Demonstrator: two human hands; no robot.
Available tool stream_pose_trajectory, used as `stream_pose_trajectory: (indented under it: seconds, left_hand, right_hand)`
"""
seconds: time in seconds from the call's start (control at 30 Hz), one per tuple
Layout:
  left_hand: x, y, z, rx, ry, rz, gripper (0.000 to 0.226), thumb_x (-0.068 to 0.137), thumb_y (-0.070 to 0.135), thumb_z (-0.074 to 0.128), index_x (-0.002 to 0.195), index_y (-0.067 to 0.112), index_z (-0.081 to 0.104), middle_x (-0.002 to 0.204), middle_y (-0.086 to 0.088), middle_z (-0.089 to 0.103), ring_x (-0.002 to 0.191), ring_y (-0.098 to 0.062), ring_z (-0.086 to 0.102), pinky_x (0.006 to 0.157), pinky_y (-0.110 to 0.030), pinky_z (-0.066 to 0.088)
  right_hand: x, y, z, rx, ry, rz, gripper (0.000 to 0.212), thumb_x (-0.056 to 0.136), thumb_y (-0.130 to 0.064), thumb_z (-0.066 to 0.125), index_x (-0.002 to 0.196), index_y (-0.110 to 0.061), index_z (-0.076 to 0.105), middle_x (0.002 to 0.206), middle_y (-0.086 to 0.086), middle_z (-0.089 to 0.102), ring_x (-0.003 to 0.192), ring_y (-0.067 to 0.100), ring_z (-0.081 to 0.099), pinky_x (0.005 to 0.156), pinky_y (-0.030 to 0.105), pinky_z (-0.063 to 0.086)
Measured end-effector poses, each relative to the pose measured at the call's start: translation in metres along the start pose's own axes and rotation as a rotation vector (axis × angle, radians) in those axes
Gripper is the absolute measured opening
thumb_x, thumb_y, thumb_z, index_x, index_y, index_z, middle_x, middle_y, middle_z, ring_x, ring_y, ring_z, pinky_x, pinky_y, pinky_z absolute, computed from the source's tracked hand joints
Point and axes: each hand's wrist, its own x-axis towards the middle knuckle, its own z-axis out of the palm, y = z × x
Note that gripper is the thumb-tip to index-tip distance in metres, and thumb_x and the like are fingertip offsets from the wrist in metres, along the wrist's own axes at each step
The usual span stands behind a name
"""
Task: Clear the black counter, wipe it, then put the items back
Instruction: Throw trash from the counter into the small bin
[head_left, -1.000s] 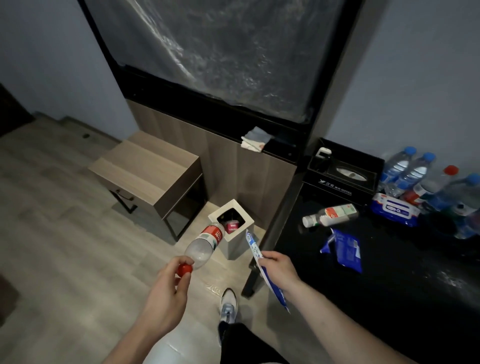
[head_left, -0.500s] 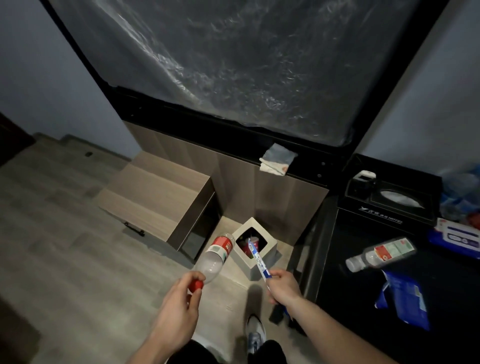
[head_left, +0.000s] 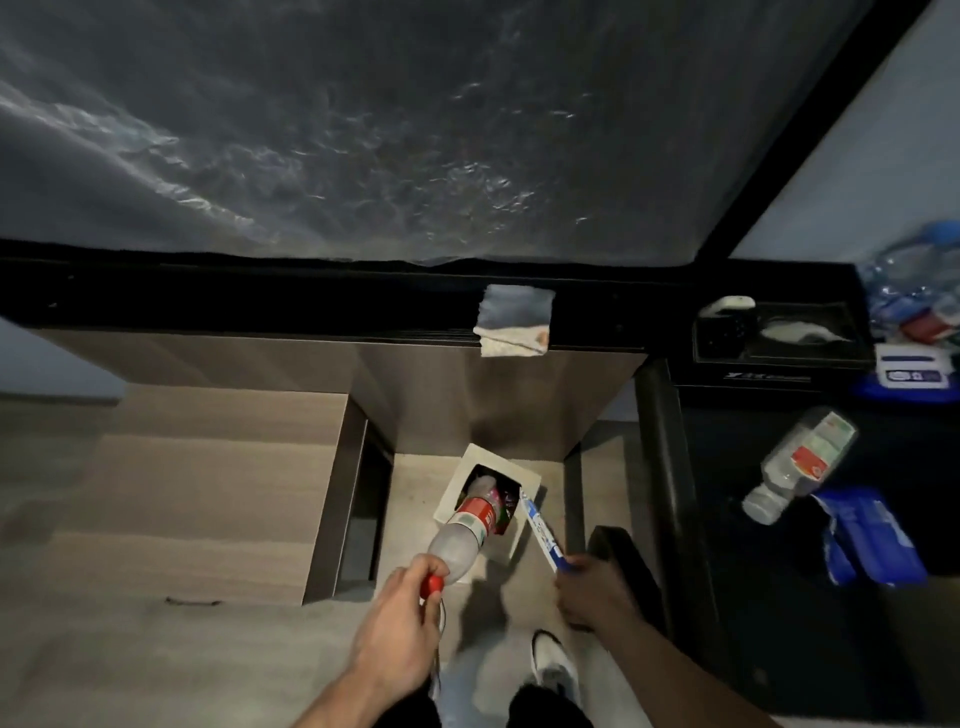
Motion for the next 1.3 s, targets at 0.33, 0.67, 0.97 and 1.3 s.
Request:
stream_pose_trajectory:
  seconds: [0.33,0.67,0.97,1.3]
  left_hand:
    - [0.145,-0.076,0.019,0.148,-0.130,0.034,0.019,0.102,0.026,0.045,0.111,0.043,0.042,0.099,0.011,0.049,0.077,-0.012,0.059,0.075,-0.036,0.050]
    - [0.231,-0.146,0.098,0.100,-0.164,0.040,0.018,0.104,0.030,0.049,0.113,0.045,0.046,0.106,0.015,0.055,0.083,-0.007,0.061,0.074,-0.023,0.044]
    - [0.295,-0.185,0.152,0.154,-0.194,0.068,0.022,0.103,0.035,0.051,0.121,0.045,0.044,0.105,0.010,0.054,0.077,-0.013,0.060,0.068,-0.028,0.046]
    - [0.322,-0.159,0.175,0.301,-0.246,0.080,0.039,0.104,0.034,0.043,0.140,0.046,0.035,0.113,0.007,0.047,0.093,-0.016,0.057,0.082,-0.035,0.048]
  right_hand:
    - [0.114,0.002,0.090,-0.055,0.066,0.113,0.028,0.091,-0.024,0.064,0.116,-0.016,0.075,0.099,0.013,0.075,0.087,0.031,0.071,0.071,0.032,0.060]
    - [0.247,0.023,0.150,0.022,0.068,0.136,0.018,0.092,-0.015,0.062,0.107,-0.014,0.073,0.104,0.011,0.071,0.098,0.029,0.068,0.082,0.036,0.055]
    - [0.312,0.003,0.176,-0.022,0.097,0.037,0.039,0.101,-0.019,0.060,0.139,-0.018,0.058,0.137,0.010,0.064,0.122,0.031,0.062,0.084,0.026,0.043]
    - [0.280,0.032,0.145,-0.251,0.004,-0.053,0.056,0.091,-0.014,0.063,0.145,-0.025,0.052,0.143,0.004,0.056,0.126,0.027,0.058,0.093,0.028,0.047]
